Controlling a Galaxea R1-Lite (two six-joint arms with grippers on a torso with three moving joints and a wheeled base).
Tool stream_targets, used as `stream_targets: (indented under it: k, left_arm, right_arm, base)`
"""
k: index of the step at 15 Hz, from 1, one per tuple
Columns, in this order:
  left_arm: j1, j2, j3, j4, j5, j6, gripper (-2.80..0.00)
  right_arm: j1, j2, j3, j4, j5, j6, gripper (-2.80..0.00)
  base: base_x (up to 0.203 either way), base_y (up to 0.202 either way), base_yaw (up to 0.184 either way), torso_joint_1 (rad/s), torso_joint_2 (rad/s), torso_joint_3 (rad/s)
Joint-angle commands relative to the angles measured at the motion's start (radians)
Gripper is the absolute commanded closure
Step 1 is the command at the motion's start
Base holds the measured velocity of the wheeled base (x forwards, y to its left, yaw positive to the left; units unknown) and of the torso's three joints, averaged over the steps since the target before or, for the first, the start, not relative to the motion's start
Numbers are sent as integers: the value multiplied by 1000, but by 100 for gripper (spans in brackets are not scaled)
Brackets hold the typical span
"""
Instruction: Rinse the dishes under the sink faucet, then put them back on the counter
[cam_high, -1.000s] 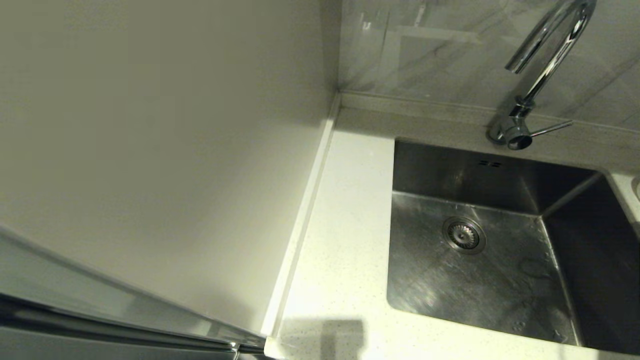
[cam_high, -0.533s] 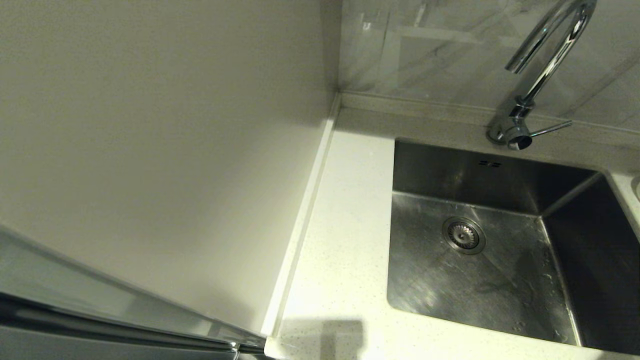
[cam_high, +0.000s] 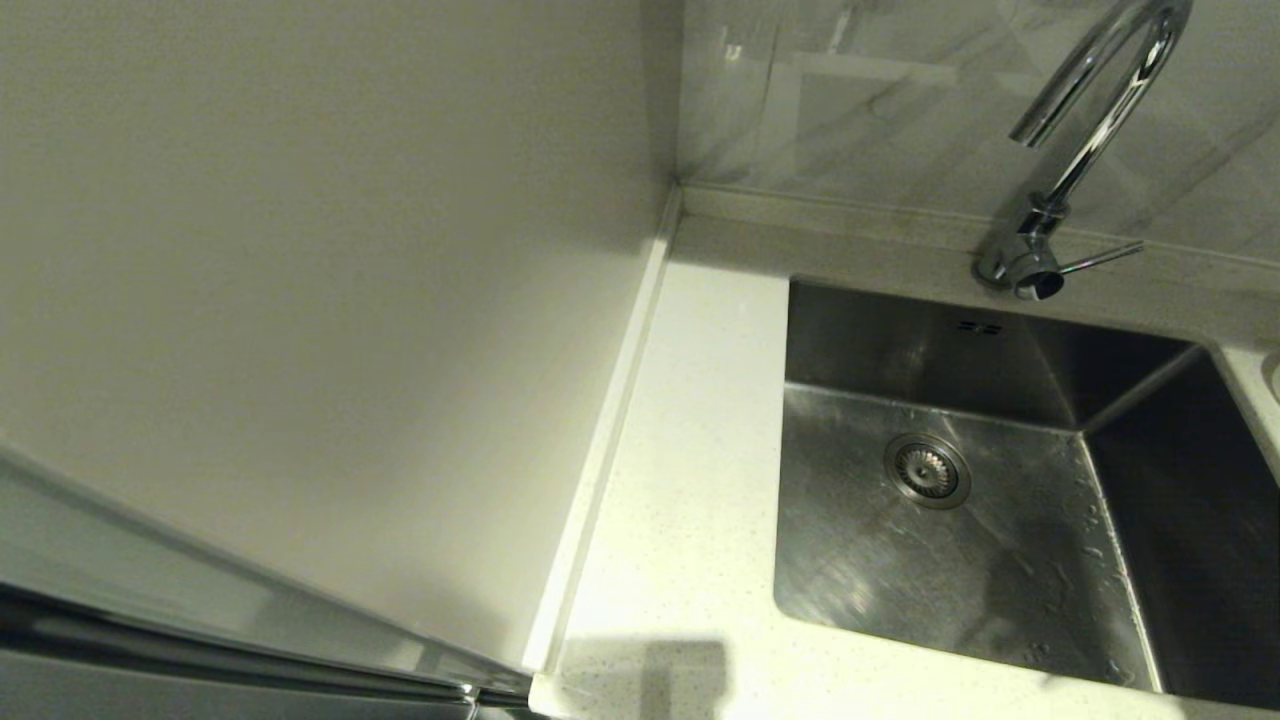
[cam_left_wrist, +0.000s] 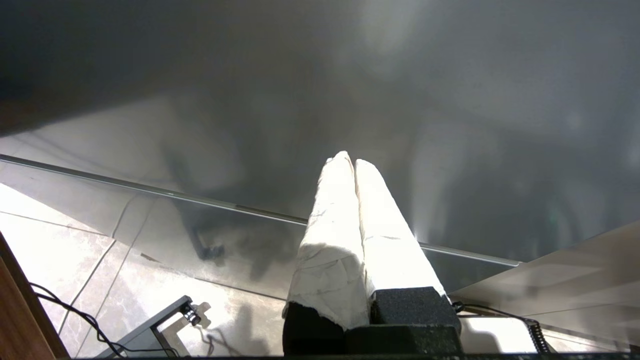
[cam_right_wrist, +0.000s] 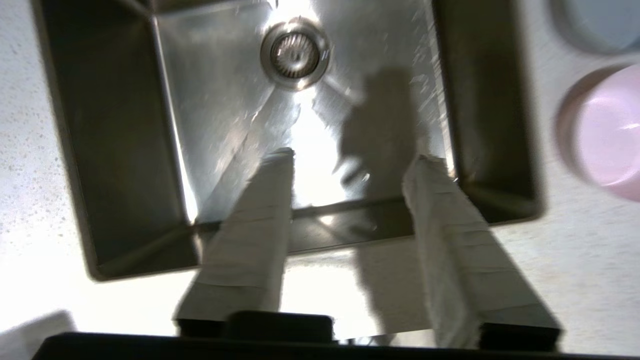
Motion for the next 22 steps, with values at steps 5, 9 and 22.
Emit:
stream_targets:
  k: [5,9,22]
  left_arm:
    - [0,-3,0,0,0,-1,0]
    - [0,-3,0,0,0,0,0]
    - [0,-3,0,0,0,-1,0]
  right_arm:
    - [9,-370,22,40,-187,-163,0]
    - [80,-673,157,26,-286,-312,0]
    - [206,-721,612,-467,-385,-383,0]
  base:
    - [0,0,0,0,0,0]
    - [0,0,0,0,0,0]
    - [0,0,0,0,0,0]
